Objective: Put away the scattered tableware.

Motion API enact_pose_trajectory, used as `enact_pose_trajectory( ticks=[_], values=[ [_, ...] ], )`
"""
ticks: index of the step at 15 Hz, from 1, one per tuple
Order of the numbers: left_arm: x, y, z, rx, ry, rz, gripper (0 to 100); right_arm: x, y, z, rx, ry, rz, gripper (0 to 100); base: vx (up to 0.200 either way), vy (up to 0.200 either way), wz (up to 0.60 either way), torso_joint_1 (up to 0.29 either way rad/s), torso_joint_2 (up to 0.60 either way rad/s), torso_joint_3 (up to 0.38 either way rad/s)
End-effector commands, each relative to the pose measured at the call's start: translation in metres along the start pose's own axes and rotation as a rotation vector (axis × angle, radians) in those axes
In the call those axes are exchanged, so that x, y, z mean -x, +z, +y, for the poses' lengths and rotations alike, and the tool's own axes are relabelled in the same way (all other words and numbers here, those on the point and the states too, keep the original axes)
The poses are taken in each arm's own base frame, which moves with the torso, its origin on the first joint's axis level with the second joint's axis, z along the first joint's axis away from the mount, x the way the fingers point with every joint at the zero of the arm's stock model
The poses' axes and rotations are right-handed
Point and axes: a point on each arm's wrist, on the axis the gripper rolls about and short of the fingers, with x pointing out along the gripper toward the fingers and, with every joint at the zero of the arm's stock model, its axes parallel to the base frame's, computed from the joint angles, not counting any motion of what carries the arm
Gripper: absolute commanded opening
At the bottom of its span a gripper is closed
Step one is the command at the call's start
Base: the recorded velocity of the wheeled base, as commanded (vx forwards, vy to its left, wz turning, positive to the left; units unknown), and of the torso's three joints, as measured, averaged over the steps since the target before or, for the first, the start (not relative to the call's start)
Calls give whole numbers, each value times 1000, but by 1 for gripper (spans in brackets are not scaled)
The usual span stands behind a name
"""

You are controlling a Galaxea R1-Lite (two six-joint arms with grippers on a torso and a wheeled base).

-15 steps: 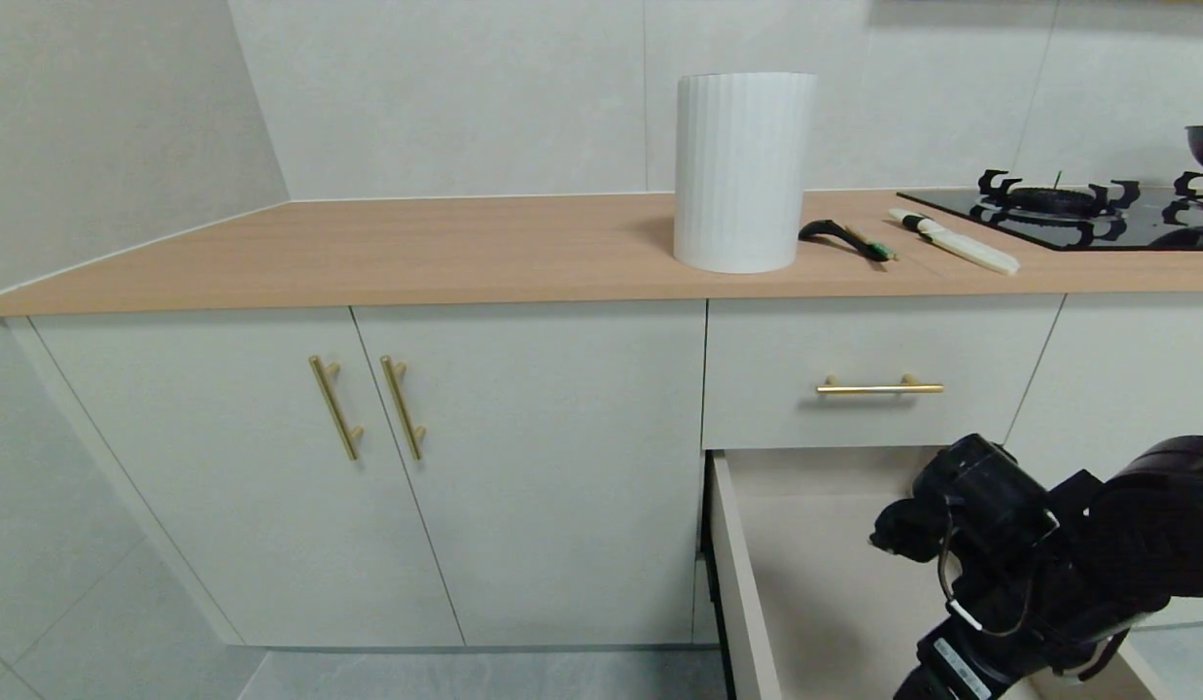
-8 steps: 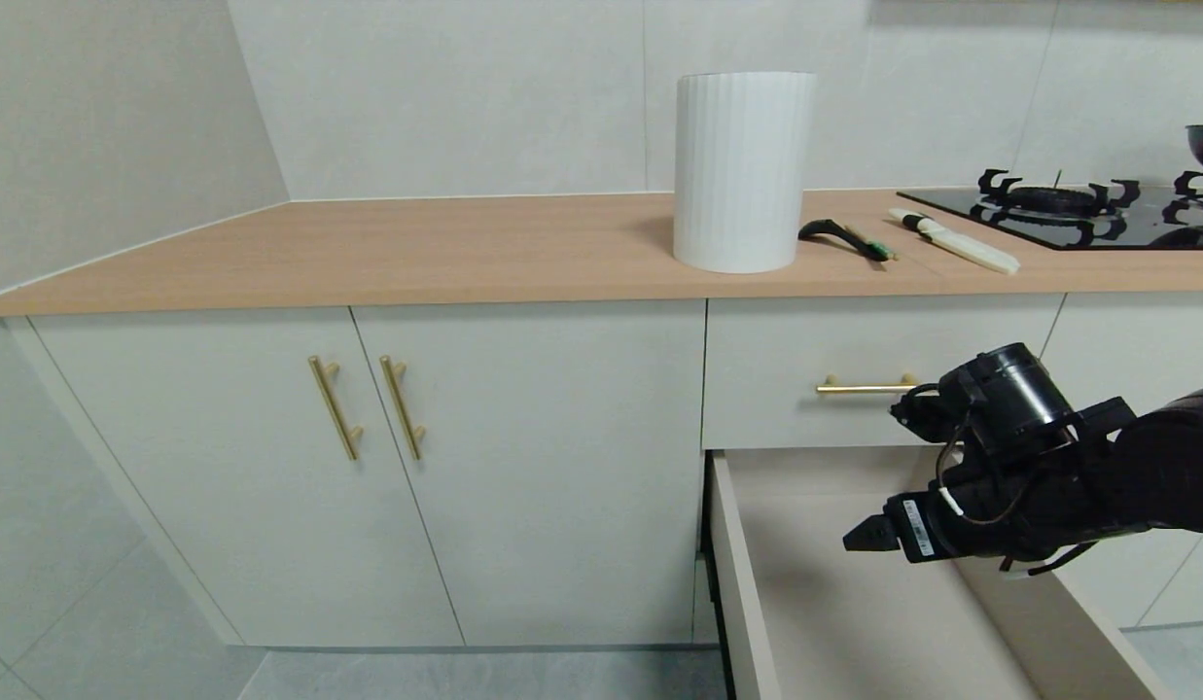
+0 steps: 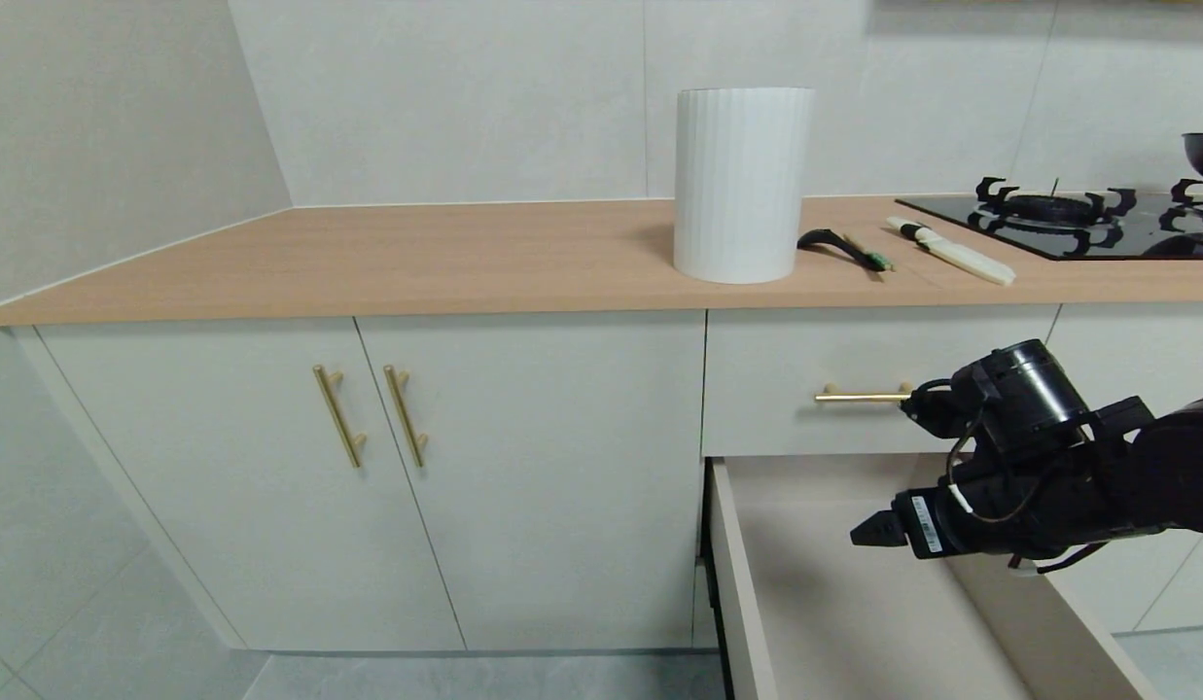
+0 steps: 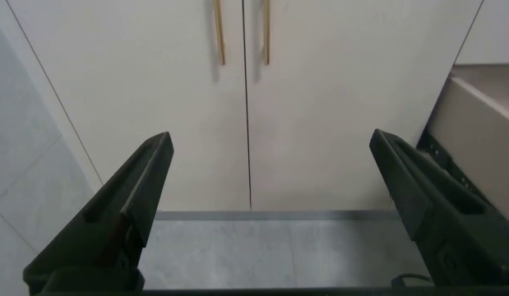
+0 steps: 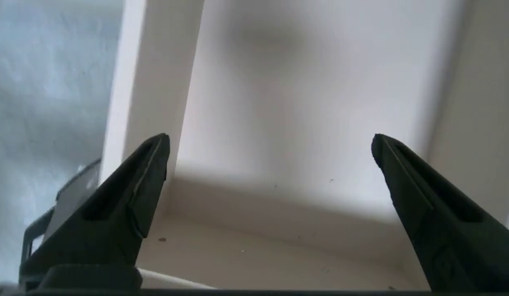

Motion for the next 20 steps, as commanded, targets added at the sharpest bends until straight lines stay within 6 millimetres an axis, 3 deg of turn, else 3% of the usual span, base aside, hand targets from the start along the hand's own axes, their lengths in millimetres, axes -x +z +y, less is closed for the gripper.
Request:
enact_pose_trajectory(
  ticks=[1, 16, 20],
  values=[
    [0, 0, 0, 0, 0, 2, 100, 0, 1, -2, -6, -11, -11, 100, 0, 0, 0, 85, -261, -281],
    [0, 0, 0, 0, 0, 0, 100, -1, 0, -3, 0, -43, -16, 100, 0, 0, 0, 154, -431, -274],
    [0, 0, 0, 0, 0, 0, 100, -13, 2, 21, 41, -76, -92, 100, 0, 0, 0, 22, -40, -29]
  ],
)
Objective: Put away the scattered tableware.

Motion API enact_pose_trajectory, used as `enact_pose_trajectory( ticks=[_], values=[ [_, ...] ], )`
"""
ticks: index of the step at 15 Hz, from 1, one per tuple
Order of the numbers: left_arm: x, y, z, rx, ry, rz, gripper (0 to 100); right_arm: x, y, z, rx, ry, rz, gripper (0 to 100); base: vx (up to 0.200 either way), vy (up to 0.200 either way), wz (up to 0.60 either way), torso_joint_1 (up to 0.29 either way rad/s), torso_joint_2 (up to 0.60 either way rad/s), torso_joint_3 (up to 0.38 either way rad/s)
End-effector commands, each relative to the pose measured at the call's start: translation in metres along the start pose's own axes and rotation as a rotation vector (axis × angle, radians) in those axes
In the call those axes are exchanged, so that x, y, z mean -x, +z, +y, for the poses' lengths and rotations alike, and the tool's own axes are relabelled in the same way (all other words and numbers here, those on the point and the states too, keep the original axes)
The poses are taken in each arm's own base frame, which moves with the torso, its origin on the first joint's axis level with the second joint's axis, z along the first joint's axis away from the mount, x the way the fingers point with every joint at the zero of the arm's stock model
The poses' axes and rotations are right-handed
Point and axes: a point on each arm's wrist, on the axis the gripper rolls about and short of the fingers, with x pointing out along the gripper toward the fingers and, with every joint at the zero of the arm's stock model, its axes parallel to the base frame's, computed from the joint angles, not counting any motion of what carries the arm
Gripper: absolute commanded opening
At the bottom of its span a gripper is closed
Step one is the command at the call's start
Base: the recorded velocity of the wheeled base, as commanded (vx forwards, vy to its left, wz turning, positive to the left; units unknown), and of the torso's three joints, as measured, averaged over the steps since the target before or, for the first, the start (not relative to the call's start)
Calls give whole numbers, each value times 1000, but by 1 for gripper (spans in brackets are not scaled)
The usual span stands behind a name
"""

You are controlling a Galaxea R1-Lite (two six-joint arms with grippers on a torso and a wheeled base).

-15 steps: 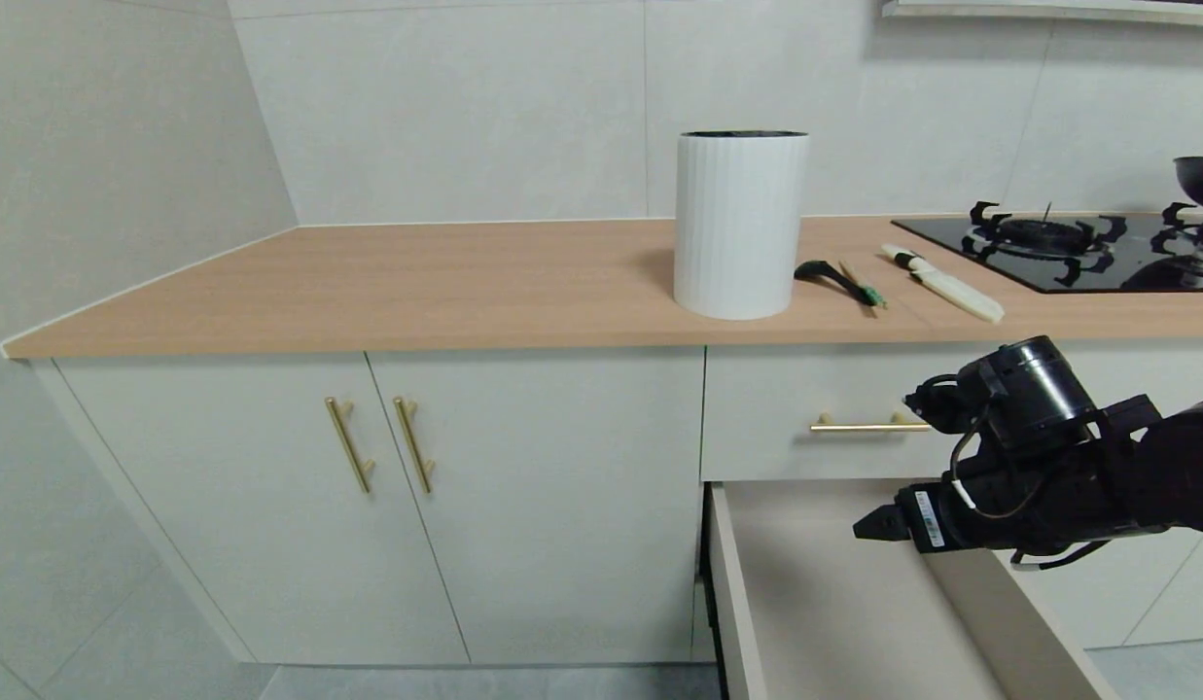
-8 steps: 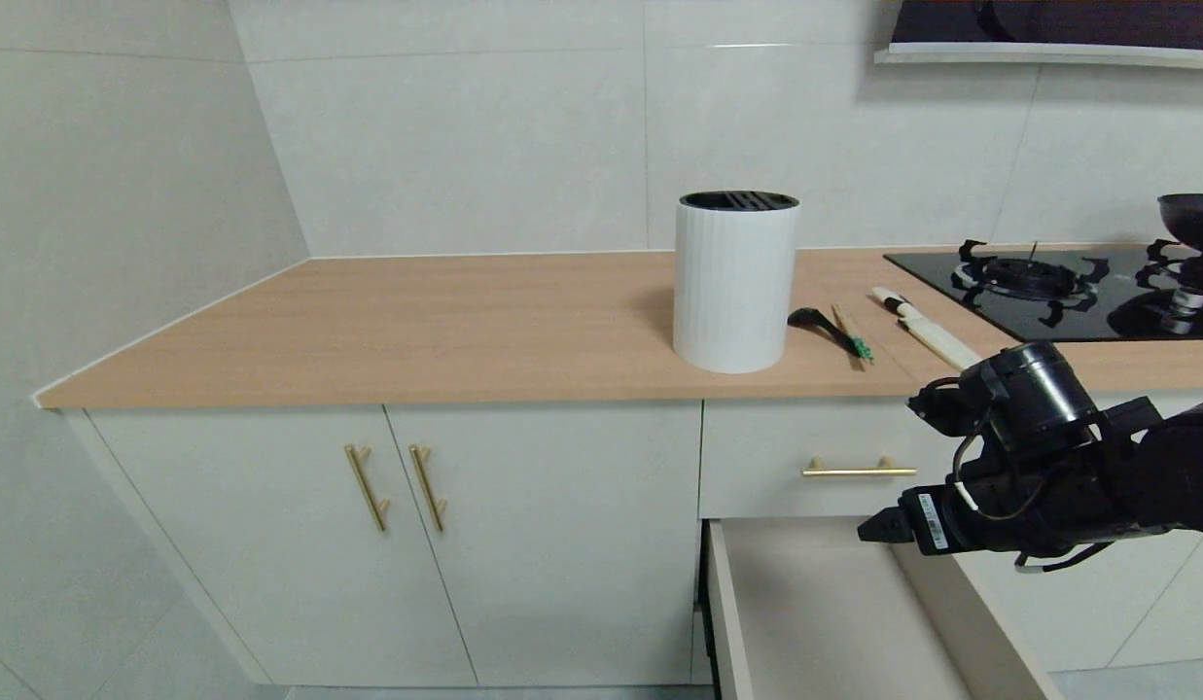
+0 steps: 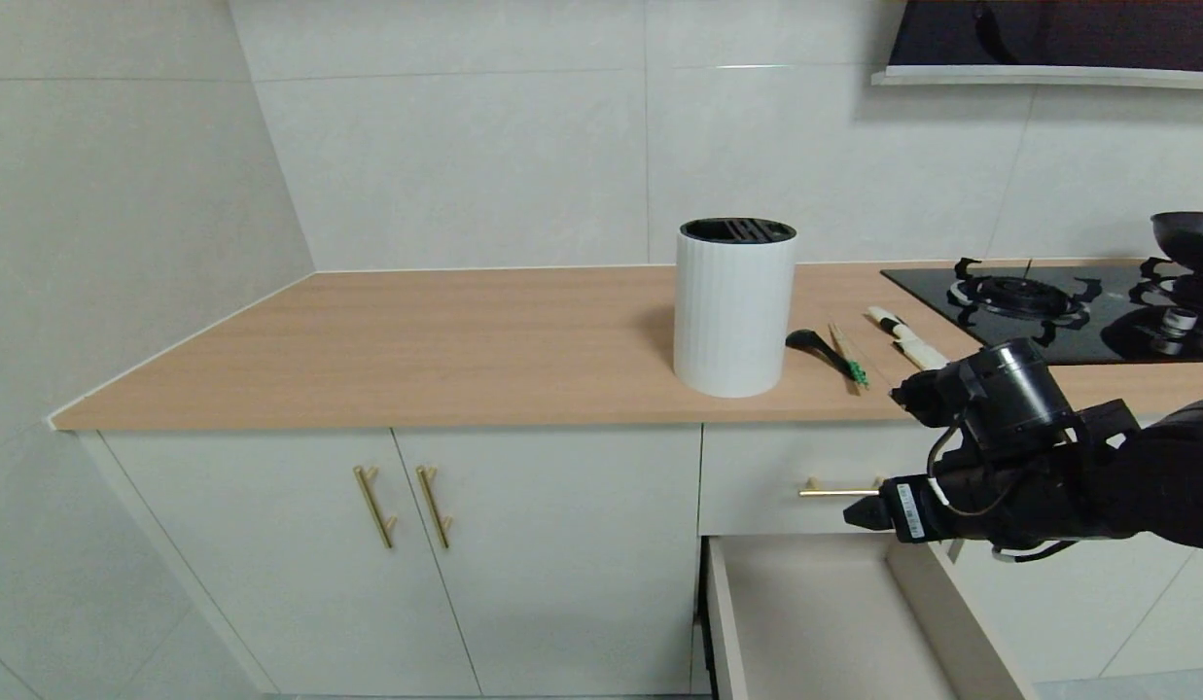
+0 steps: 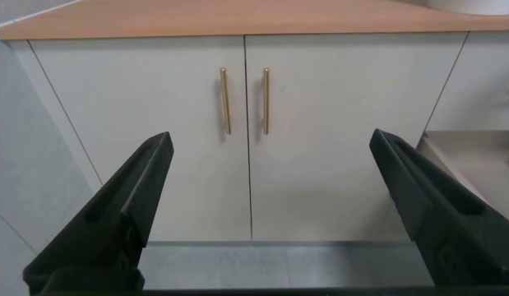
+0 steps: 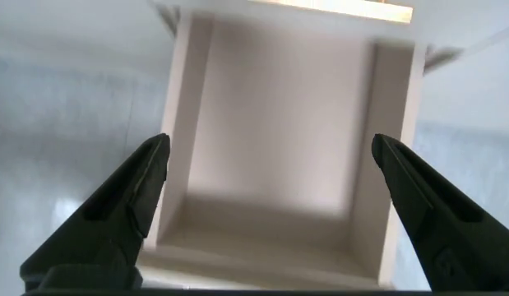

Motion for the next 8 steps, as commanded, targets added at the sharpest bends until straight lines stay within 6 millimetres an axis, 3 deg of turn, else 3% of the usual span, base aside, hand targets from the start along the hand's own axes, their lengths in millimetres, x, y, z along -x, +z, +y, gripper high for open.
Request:
enact_pose_trajectory(
  ticks=[1, 5, 7, 8],
  values=[
    [0, 0, 0, 0, 0, 0, 100, -6, 3, 11, 4, -14, -31, 100, 0, 0, 0, 0, 0, 0],
    [0, 0, 0, 0, 0, 0, 100, -6, 83, -4, -79, -60, -143, 100, 0, 0, 0, 0, 0, 0],
    [0, 0, 0, 0, 0, 0, 100, 7, 111, -6, -124, -64, -138, 100, 0, 0, 0, 0, 0, 0],
    [0, 0, 0, 0, 0, 0, 100, 7, 114, -6, -177, -60, -139, 100, 0, 0, 0, 0, 0, 0]
  ],
)
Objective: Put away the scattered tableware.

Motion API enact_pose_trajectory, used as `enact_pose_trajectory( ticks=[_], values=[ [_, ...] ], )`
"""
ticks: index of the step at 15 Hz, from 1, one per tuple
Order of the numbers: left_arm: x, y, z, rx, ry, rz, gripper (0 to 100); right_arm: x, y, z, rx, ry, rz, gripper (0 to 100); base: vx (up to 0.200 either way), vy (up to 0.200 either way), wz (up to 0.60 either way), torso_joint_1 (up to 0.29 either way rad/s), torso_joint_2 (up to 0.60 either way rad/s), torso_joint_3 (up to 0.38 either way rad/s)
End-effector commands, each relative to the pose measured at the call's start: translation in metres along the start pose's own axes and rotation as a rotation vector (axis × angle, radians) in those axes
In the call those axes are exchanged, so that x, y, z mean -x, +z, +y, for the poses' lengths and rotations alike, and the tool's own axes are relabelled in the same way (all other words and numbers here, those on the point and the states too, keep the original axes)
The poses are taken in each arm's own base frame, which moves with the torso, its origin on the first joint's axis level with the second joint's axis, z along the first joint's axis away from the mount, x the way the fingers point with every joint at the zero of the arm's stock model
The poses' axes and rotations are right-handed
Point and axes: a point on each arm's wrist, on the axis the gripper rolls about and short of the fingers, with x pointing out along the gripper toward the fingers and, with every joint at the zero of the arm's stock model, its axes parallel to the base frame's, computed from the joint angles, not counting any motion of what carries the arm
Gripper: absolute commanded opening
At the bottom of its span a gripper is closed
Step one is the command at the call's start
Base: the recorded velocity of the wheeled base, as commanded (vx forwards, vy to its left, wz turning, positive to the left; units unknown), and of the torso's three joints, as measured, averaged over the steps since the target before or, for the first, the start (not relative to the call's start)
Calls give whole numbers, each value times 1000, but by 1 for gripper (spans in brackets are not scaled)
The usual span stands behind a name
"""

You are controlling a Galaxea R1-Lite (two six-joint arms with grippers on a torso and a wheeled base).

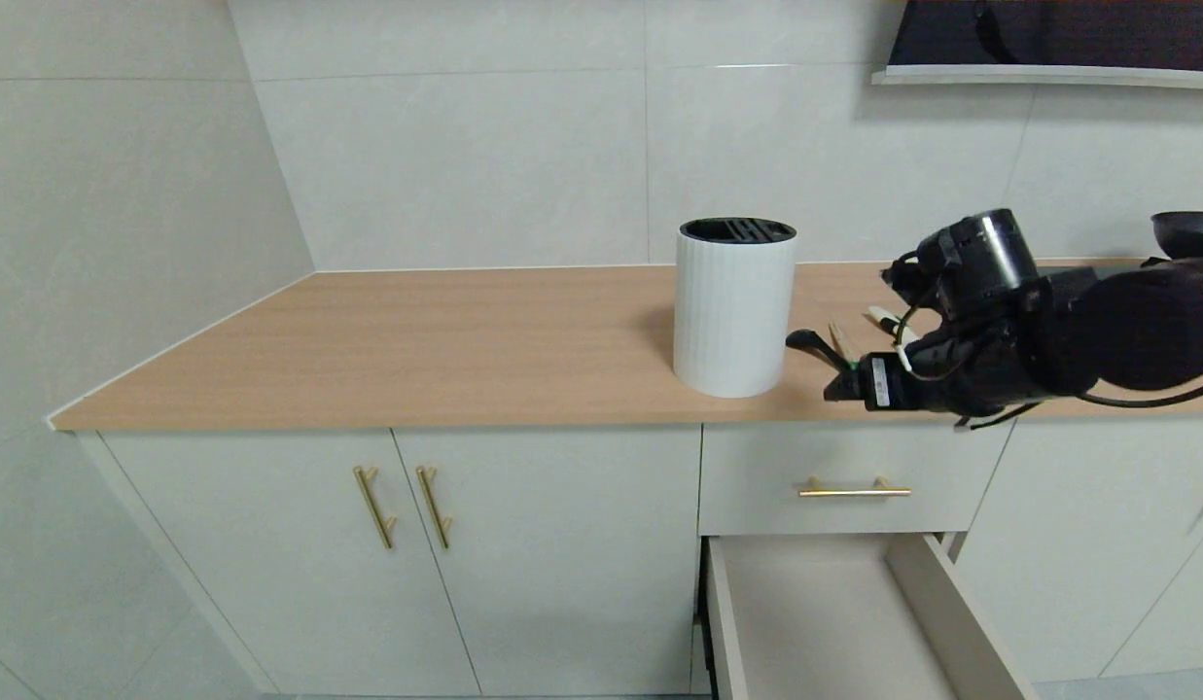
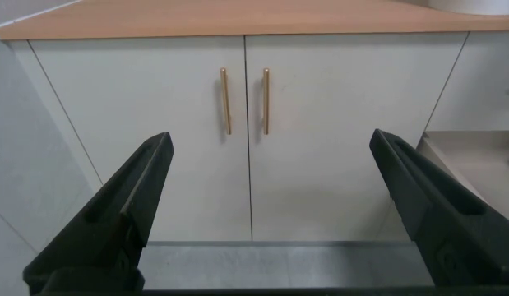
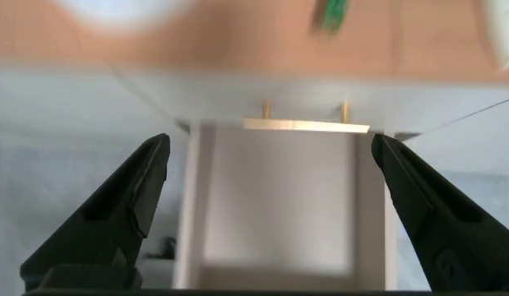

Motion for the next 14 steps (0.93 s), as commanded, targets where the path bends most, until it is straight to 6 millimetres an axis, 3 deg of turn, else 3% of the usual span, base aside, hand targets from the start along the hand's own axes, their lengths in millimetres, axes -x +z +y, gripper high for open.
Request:
enact_pose_trajectory(
  ticks=[1, 3, 5, 8, 14],
  values=[
    [0, 0, 0, 0, 0, 0, 100, -15, 19, -2, -87, -20, 18, 100, 0, 0, 0, 0, 0, 0],
    [0, 0, 0, 0, 0, 0, 100, -41, 17, -6, -100, -108, 11, 100, 0, 0, 0, 0, 0, 0],
    [0, 0, 0, 0, 0, 2, 100, -54, 22, -10, -128, -143, -25, 100, 0, 0, 0, 0, 0, 0],
    [0, 0, 0, 0, 0, 0, 100, -60, 29, -11, -175, -143, -56, 100, 0, 0, 0, 0, 0, 0],
    [0, 0, 0, 0, 0, 0, 100, -91, 27, -17, -205, -173, -46, 100, 0, 0, 0, 0, 0, 0]
  ],
)
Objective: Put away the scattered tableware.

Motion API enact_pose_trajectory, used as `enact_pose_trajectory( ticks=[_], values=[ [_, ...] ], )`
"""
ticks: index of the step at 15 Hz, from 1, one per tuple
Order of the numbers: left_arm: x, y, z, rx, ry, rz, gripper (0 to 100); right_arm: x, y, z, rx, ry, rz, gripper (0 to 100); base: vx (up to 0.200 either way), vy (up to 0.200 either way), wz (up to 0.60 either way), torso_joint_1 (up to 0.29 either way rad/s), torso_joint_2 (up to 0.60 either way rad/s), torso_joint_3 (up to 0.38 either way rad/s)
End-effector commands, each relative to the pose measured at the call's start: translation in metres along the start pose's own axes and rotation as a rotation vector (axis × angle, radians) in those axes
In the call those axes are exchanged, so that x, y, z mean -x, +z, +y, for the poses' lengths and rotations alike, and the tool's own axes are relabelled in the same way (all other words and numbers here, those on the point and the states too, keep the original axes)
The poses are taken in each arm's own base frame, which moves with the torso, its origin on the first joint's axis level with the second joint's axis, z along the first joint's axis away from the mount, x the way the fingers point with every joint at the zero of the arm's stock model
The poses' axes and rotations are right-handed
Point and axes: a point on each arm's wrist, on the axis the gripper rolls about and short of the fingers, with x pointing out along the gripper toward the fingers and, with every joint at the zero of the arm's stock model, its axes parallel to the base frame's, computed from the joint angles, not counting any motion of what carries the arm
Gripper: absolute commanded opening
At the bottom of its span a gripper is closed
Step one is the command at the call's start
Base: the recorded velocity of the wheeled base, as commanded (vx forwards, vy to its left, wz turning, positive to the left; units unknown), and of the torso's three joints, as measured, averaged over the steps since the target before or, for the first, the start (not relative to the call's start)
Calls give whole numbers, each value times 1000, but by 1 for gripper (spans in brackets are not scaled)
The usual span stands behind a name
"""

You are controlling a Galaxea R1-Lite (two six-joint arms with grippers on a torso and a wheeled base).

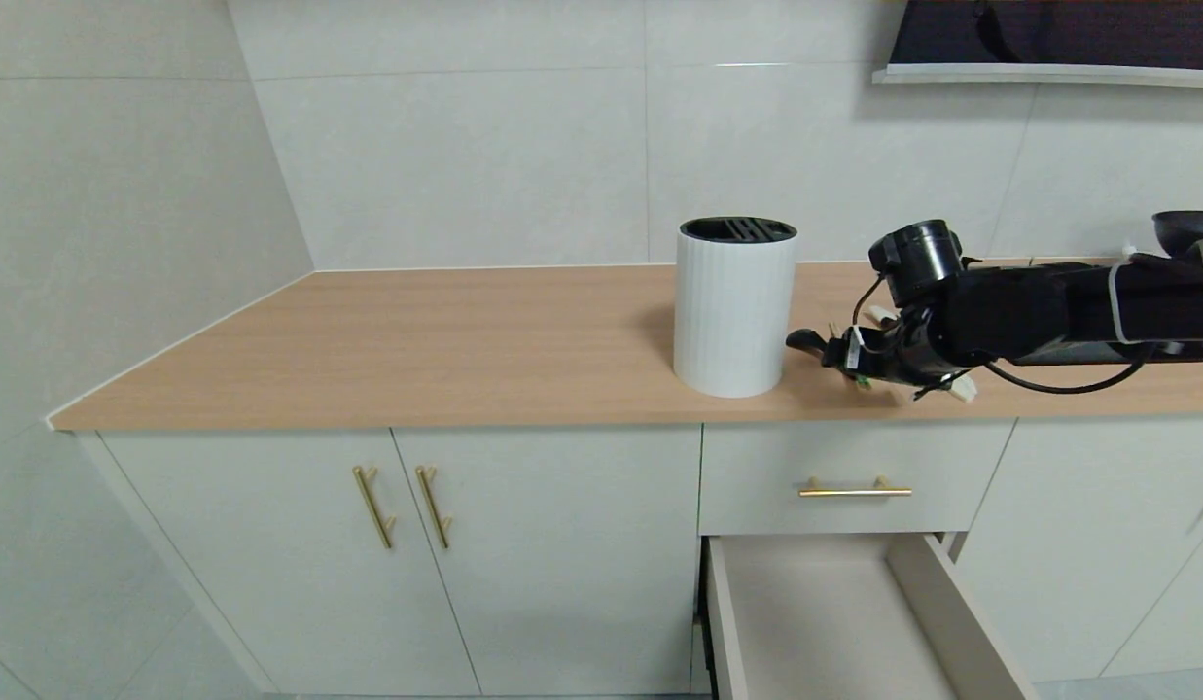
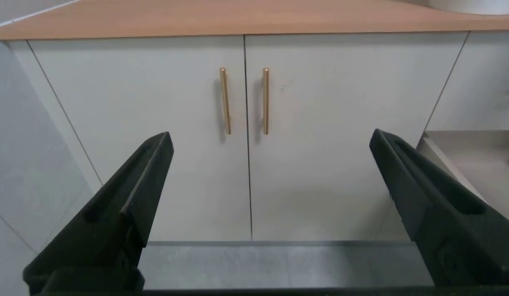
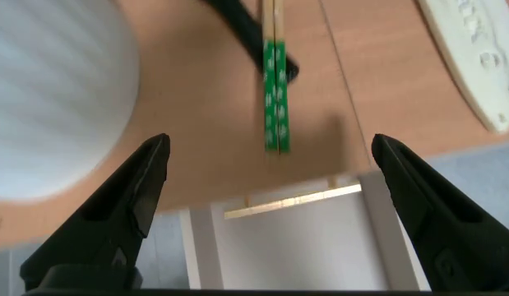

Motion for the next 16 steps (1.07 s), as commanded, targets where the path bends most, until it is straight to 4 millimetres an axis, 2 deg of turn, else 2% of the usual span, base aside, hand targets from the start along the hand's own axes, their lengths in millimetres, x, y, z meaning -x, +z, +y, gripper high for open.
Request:
enact_pose_trajectory(
  ticks=[1, 8, 9, 16],
  values=[
    [0, 0, 0, 0, 1, 2, 100, -15, -3, -4, -2, -22, 15, 100, 0, 0, 0, 0, 0, 0],
    [0, 0, 0, 0, 1, 2, 100, -23, -6, -2, -2, -26, 22, 100, 0, 0, 0, 0, 0, 0],
    [0, 0, 0, 0, 1, 0, 100, -26, -7, -2, 0, -28, 27, 0, 0, 0, 0, 0, 0, 0],
    [0, 0, 0, 0, 1, 0, 100, -27, -8, -2, 1, -32, 29, 0, 0, 0, 0, 0, 0, 0]
  ],
)
